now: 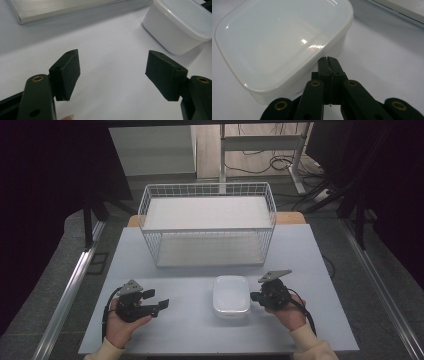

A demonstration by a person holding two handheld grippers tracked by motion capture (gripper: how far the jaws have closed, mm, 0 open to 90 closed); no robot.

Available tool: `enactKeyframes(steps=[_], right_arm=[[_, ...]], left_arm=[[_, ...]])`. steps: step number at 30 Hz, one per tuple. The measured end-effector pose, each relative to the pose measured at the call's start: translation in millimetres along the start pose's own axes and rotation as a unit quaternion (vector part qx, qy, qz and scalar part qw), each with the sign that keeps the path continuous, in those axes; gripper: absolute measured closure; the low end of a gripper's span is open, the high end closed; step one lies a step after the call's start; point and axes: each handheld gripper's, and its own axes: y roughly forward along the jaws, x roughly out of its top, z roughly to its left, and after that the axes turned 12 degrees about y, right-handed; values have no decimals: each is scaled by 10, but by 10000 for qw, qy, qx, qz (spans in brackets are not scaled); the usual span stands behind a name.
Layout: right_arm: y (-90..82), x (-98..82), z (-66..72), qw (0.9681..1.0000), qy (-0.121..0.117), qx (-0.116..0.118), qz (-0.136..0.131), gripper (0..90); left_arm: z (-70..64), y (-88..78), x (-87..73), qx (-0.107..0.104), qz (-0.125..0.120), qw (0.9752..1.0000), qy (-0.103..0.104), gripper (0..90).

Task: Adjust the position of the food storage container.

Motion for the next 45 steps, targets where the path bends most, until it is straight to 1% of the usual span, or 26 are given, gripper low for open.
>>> enactKeyframes(steps=[3, 14, 20, 22, 23, 25, 28, 34, 37, 39, 42, 45], right_arm=[[28, 15, 50, 10000, 2, 26, 7, 900], [176, 109, 220, 9998, -181, 105, -49, 900], [241, 133, 323, 9994, -289, 161, -18, 900], [242, 134, 324, 9993, -329, 150, -61, 900], [234, 134, 323, 9994, -292, 151, -78, 900], [204, 131, 315, 9993, -294, 143, -158, 900], [121, 96, 301, 9992, -245, 130, -276, 900], [-113, -75, 230, 9988, -98, 45, -477, 900], [-207, -183, 162, 9980, 102, 19, -623, 900], [-253, -248, 113, 9974, 226, 55, -688, 897], [-288, -311, 66, 9966, 349, 130, -737, 764], [-296, -336, 51, 9961, 381, 93, -795, 621]], left_arm=[[-4, 2, 0, -3, 2, 10000, -3, 274], [-9, 13, 1, -6, 30, 10000, 18, 274], [-2, 16, -1, 0, 33, 10000, 19, 274], [1, 16, -3, 0, 30, 10000, 6, 274], [-1, 13, -2, 5, 24, 10000, 5, 274], [-3, 7, -1, 7, 9, 10000, -2, 274], [-4, -4, 0, 14, -5, 10000, 9, 274], [11, -22, 1, 34, -32, 10000, -10, 274], [16, -22, 0, 33, -35, 10000, -18, 274], [11, -16, 2, 24, -32, 10000, -17, 274], [-6, -10, 7, 18, -19, 10000, 10, 274], [-13, -8, 11, 20, -20, 10000, 27, 274]])
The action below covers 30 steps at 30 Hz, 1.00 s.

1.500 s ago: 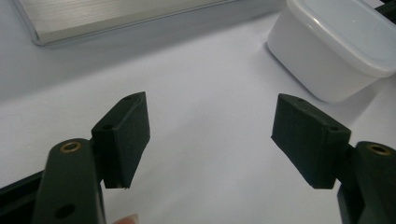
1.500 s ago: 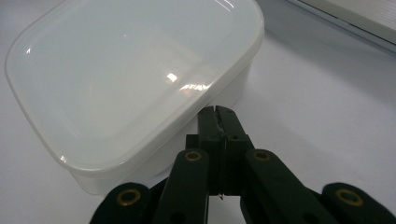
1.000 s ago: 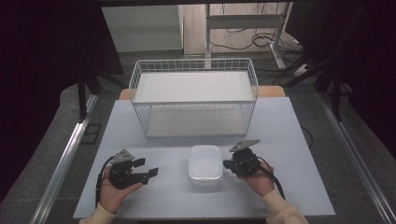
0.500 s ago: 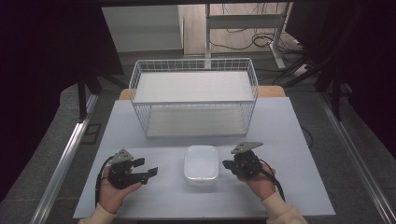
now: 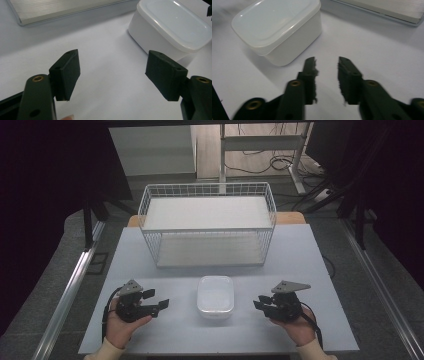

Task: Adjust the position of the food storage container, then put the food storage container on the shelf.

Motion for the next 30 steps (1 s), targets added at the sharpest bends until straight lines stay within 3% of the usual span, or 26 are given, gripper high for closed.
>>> enactKeyframes(steps=[4, 9, 14, 19, 23, 30], right_arm=[[8, 6, -4, 9999, 38, -61, -150, 440], [5, 26, -18, 9990, 304, -30, -327, 297], [-20, 64, -23, 9965, 599, 239, -522, 268], [-31, 114, 9, 9954, 672, 366, -583, 260], [-42, 139, 14, 9952, 652, 320, -654, 270], [-65, 248, 23, 9927, 932, 318, -699, 296]], left_arm=[[8, -2, -1, 9, -3, 10000, -13, 274], [8, -2, 7, -14, -8, 10000, -19, 274], [-22, -53, 38, 53, -144, 9999, -62, 273], [-54, -75, 116, -4, -140, 9996, -243, 273], [-85, -36, 203, -150, -79, 9993, -341, 275], [-139, 46, 325, -314, -77, 9981, -526, 280]])
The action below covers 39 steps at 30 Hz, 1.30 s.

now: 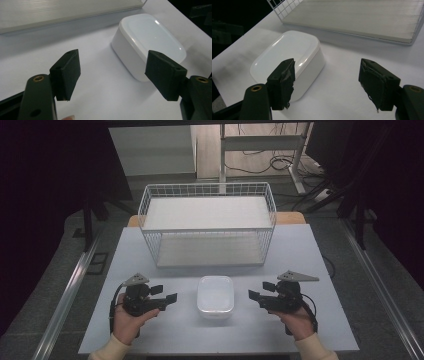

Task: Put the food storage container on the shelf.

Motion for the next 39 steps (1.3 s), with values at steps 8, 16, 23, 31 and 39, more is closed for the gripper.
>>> enactKeyframes(steps=[8, 16, 23, 31, 39], right_arm=[[136, 60, 24, 9993, 298, 172, 166, 301], [319, 158, 129, 9987, 363, 247, 241, 317], [469, 123, 169, 9980, 400, 249, 425, 323], [507, 83, 163, 9973, 442, 287, 502, 328], [609, 33, 166, 9957, 546, 343, 661, 339]], left_arm=[[20, 172, 121, -306, 62, 9987, -397, 287], [-5, 412, 244, -643, 106, 9954, -707, 296], [-23, 632, 300, -950, 236, 9917, -831, 318], [11, 716, 267, -1005, 304, 9898, -965, 317], [37, 793, 252, -1194, 360, 9858, -1121, 315]])
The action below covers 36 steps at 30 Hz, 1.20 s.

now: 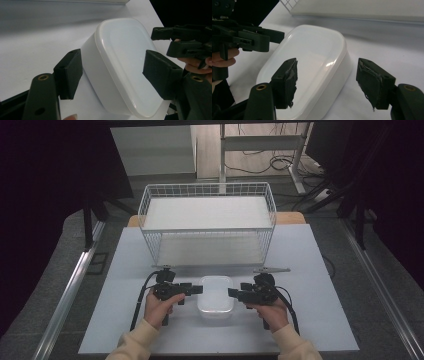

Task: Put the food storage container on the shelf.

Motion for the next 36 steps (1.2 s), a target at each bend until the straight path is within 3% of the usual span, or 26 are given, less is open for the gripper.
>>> enactKeyframes(steps=[7, 15, 22, 26, 29, 33, 36], right_arm=[[97, -28, -22, 9997, 221, 53, 124, 377], [141, -47, -27, 9985, 458, 177, 237, 470], [108, -58, -44, 9967, 736, 243, 225, 591], [63, -74, -70, 9948, 936, 348, 204, 644], [17, -97, -61, 9943, 977, 406, 161, 677], [-50, -144, -46, 9946, 911, 487, 92, 705], [-74, -161, -36, 9949, 857, 524, 80, 716]], left_arm=[[4, 67, -20, -152, 105, 9998, -44, 334], [-8, 108, -36, -375, 238, 9990, -34, 425], [-23, 90, -45, -254, 252, 9993, -71, 525], [-78, 25, -51, -131, 184, 9997, 36, 621], [-116, -10, -66, -130, 119, 9998, 98, 648], [-141, -57, -112, -237, -70, 9997, -36, 695], [-182, -92, -129, -202, -46, 9997, 104, 710]])
